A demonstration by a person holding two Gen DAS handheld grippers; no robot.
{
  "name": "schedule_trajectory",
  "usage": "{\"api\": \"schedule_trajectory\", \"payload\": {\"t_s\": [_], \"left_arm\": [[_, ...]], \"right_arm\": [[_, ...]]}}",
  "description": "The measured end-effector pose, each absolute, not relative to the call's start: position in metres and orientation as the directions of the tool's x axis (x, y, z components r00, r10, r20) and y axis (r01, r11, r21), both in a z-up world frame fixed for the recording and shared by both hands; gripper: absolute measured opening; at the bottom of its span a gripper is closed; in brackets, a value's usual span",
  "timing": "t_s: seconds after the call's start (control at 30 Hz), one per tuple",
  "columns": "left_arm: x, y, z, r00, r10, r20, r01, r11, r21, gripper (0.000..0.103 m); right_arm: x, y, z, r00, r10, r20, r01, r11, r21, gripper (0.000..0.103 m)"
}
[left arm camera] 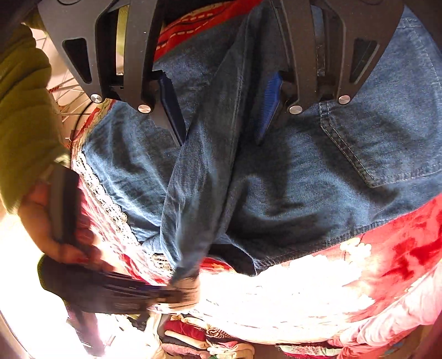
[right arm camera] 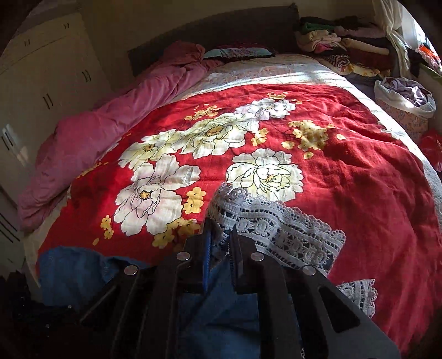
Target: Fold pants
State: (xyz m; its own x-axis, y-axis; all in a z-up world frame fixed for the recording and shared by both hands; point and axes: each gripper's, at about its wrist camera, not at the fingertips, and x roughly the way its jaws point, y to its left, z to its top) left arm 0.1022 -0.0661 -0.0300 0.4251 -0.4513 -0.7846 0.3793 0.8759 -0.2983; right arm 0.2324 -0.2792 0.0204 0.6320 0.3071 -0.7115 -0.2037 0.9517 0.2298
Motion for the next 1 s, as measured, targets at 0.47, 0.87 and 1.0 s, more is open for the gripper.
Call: {"api": "schedule_trajectory", "payload": {"t_s": [0.47, 0.87, 1.0], "left_arm": [[0.090, -0.051, -0.012, 0.473, -0.469, -0.746, 0.396, 0.869, -0.296, 0.002], [0.073, -0.054, -0.019, 0.454, -0.440, -0.775, 0.402, 0.877, -0.262, 0.003], [0.070, -0.062, -0.023, 0.455, -0.420, -0.785, 0.412, 0.881, -0.233, 0.003]], "right_arm": [[0.123, -0.340, 0.043, 0.693, 0.270, -0.669, -0.086, 0.952, 0.295, 0.010], [0.049, -0.366, -0.014, 0.591, 0.255, -0.765, 0.046, 0.937, 0.347, 0.010], [0.041, -0.374, -0.023, 0.590, 0.285, -0.755, 0.068, 0.915, 0.399, 0.013]]}}
